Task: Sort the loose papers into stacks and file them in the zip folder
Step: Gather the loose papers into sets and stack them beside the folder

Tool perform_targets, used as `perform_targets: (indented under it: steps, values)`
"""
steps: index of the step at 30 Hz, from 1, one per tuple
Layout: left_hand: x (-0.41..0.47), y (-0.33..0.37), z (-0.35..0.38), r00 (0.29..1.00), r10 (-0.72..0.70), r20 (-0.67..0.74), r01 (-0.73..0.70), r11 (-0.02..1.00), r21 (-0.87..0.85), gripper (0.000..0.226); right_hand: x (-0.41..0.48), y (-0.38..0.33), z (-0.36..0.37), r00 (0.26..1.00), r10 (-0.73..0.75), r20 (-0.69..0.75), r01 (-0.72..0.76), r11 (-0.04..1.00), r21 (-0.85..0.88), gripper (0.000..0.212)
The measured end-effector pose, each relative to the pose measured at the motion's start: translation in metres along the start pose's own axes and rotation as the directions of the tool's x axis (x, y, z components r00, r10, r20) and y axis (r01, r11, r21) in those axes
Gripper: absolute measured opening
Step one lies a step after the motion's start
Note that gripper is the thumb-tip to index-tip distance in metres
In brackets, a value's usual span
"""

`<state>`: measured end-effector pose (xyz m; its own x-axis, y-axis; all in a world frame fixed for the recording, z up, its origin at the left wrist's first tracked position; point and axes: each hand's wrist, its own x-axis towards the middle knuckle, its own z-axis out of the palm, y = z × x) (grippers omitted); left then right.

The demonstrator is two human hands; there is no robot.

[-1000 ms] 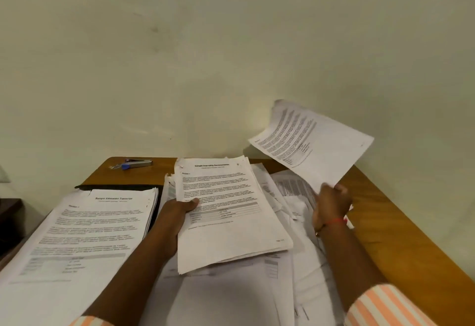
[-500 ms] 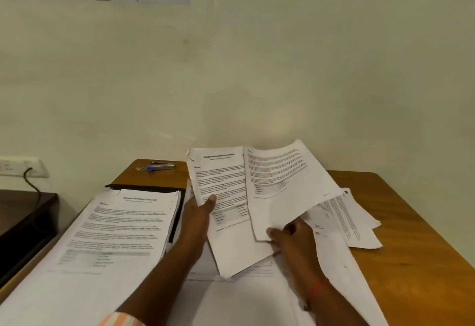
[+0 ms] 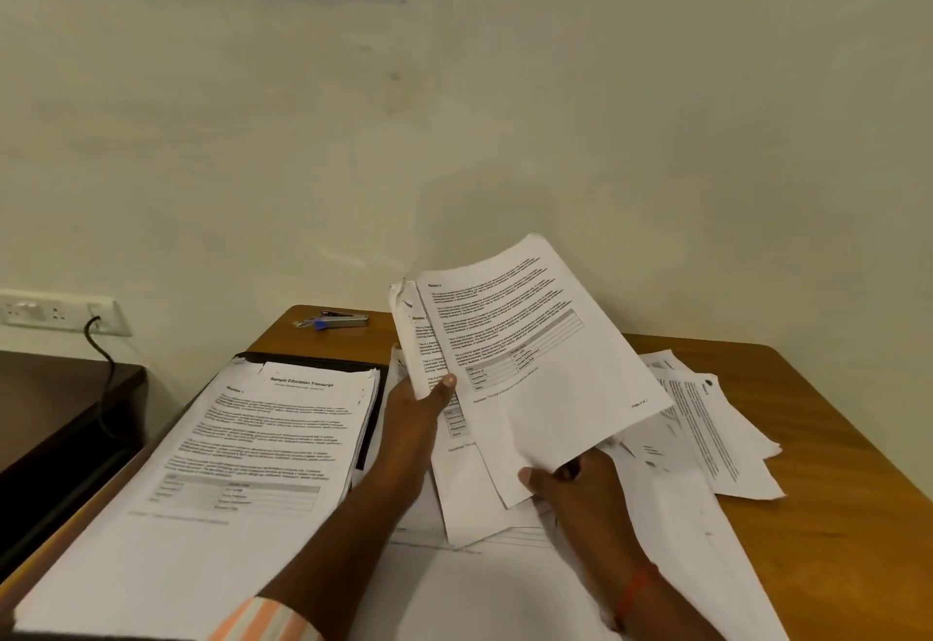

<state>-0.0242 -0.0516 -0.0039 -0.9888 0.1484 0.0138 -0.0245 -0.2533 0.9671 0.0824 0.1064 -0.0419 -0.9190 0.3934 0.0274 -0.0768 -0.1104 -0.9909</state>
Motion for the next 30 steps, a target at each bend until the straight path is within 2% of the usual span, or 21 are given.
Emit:
perform_targets:
  steps: [6, 7, 8, 9, 10, 12, 13, 14, 15, 17, 19, 21, 23, 25, 27, 30]
  values:
    - [0.0, 0.002, -0.002, 0.997, 0.007, -0.071, -0.004, 0.999, 0.045, 0.03, -0.005, -0.018, -0.001, 0.994, 0.039, 0.097, -0.03, 0.996, -0.084, 0.037]
    - [0.0, 0.003, -0.004, 0.995, 0.004, -0.096, 0.002, 0.998, 0.059, 0.03, -0.007, -0.03, -0.007, 0.99, 0.039, 0.138, -0.019, 0.989, -0.146, 0.03]
    - [0.002, 0.004, -0.006, 0.992, -0.002, -0.124, 0.012, 0.997, 0.08, 0.03, -0.005, -0.041, -0.016, 0.988, 0.022, 0.153, 0.023, 0.959, -0.282, 0.028]
    - [0.003, 0.005, -0.009, 0.989, -0.007, -0.147, 0.025, 0.993, 0.115, 0.03, -0.001, -0.054, -0.03, 0.991, -0.01, 0.13, 0.07, 0.883, -0.464, 0.028]
    - [0.005, 0.006, -0.012, 0.987, -0.011, -0.159, 0.037, 0.986, 0.16, 0.03, 0.004, -0.062, -0.048, 0.998, -0.037, 0.058, 0.065, 0.757, -0.65, 0.028]
    - [0.008, 0.007, -0.017, 0.988, -0.007, -0.156, 0.048, 0.964, 0.263, 0.03, 0.017, -0.065, -0.088, 0.988, -0.024, -0.156, -0.132, 0.414, -0.901, 0.052]
    - [0.008, 0.009, -0.019, 0.988, 0.015, -0.155, 0.036, 0.945, 0.325, 0.03, 0.022, -0.06, -0.104, 0.967, 0.012, -0.254, -0.249, 0.245, -0.937, 0.067]
    - [0.008, 0.01, -0.021, 0.987, 0.06, -0.149, 0.004, 0.917, 0.399, 0.029, 0.022, -0.057, -0.114, 0.944, 0.059, -0.325, -0.33, 0.151, -0.932, 0.079]
    - [0.006, 0.012, -0.021, 0.984, 0.12, -0.128, -0.044, 0.878, 0.477, 0.027, 0.024, -0.051, -0.122, 0.924, 0.096, -0.37, -0.379, 0.117, -0.918, 0.087]
    - [0.001, 0.014, -0.018, 0.966, 0.249, -0.072, -0.16, 0.79, 0.591, 0.019, 0.025, -0.049, -0.127, 0.921, 0.118, -0.372, -0.387, 0.16, -0.908, 0.092]
    - [-0.002, 0.016, -0.017, 0.923, 0.379, -0.071, -0.25, 0.729, 0.637, 0.015, 0.026, -0.049, -0.123, 0.934, 0.122, -0.335, -0.355, 0.241, -0.903, 0.086]
    - [-0.003, 0.019, -0.018, 0.853, 0.506, -0.126, -0.307, 0.684, 0.662, 0.017, 0.025, -0.051, -0.12, 0.933, 0.151, -0.327, -0.359, 0.29, -0.887, 0.073]
    - [-0.001, 0.023, -0.022, 0.752, 0.624, -0.212, -0.338, 0.641, 0.689, 0.019, 0.025, -0.054, -0.12, 0.933, 0.106, -0.344, -0.36, 0.337, -0.87, 0.065]
    - [-0.001, 0.029, -0.025, 0.645, 0.68, -0.348, -0.322, 0.655, 0.683, 0.02, 0.026, -0.057, -0.124, 0.93, 0.019, -0.367, -0.343, 0.403, -0.848, 0.061]
    - [-0.002, 0.038, -0.028, 0.563, 0.671, -0.482, -0.351, 0.722, 0.596, 0.024, 0.027, -0.06, -0.128, 0.922, -0.028, -0.387, -0.323, 0.498, -0.805, 0.054]
    - [0.001, 0.048, -0.036, 0.457, 0.67, -0.586, -0.472, 0.74, 0.479, 0.032, 0.027, -0.062, -0.128, 0.922, -0.104, -0.374, -0.226, 0.64, -0.735, 0.023]
